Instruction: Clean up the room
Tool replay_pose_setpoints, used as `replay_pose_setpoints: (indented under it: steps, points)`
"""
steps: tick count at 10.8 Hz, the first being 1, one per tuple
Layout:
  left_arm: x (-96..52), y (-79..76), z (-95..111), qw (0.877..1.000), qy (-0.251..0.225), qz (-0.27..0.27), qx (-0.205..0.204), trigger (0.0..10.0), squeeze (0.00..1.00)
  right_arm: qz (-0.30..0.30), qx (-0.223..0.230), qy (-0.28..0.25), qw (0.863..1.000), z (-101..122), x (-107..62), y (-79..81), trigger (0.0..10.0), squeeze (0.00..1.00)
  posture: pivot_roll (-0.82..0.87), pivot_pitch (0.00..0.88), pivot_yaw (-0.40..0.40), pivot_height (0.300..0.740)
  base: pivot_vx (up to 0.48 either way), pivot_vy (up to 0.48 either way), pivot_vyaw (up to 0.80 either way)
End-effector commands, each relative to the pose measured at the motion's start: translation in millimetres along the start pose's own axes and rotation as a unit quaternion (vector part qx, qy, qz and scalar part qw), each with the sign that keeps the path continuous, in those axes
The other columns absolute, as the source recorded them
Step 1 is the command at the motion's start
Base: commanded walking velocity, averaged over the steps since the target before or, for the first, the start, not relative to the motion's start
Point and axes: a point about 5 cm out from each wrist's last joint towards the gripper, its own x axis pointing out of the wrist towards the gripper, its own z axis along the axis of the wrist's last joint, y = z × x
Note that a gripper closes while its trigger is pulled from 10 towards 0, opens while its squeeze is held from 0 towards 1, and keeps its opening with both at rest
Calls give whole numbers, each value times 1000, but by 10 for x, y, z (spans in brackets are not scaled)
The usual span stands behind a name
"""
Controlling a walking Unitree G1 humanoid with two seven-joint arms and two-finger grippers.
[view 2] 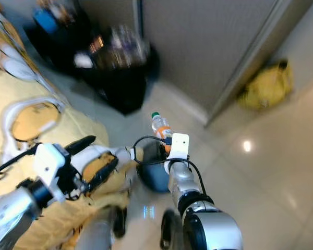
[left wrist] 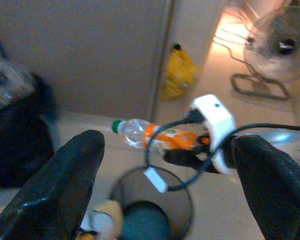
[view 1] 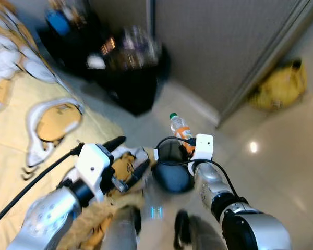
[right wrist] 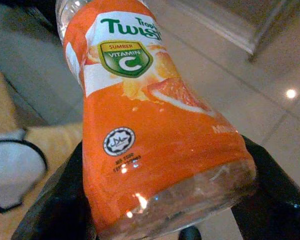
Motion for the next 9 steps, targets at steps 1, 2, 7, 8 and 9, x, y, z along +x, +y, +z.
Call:
replay_pose_setpoints:
  steps: [1, 2, 7, 8, 9]
  points:
    - [-35, -138, 21, 999, 9, -24, -19, 10000, 0, 6, -1, 29, 1000, -128, -26, 19, 0, 0, 355, 471, 16, 740, 0, 0, 0]
    - [-37, -248, 42, 999, 15, -32, -39, 10000, 0, -3, 15, 57, 998, -204, -39, 24, 0, 0, 361, 478, 12, 740, 0, 0, 0]
    - [-66, -281, 90, 998, 37, -22, -45, 10000, 0, -10, -4, 97, 995, -300, -59, 34, 10000, 1000, 351, 475, -34, 740, 0, 0, 0]
    - [-37, -279, 71, 998, 39, -18, -47, 10000, 0, -6, -35, 84, 996, -245, -43, 25, 10000, 1000, 343, 462, -48, 740, 0, 0, 0]
    - [-18, -268, 66, 998, 41, -16, -46, 10000, 0, -9, -49, 76, 996, -212, -34, 10, 10000, 1000, 339, 458, -50, 740, 0, 0, 0]
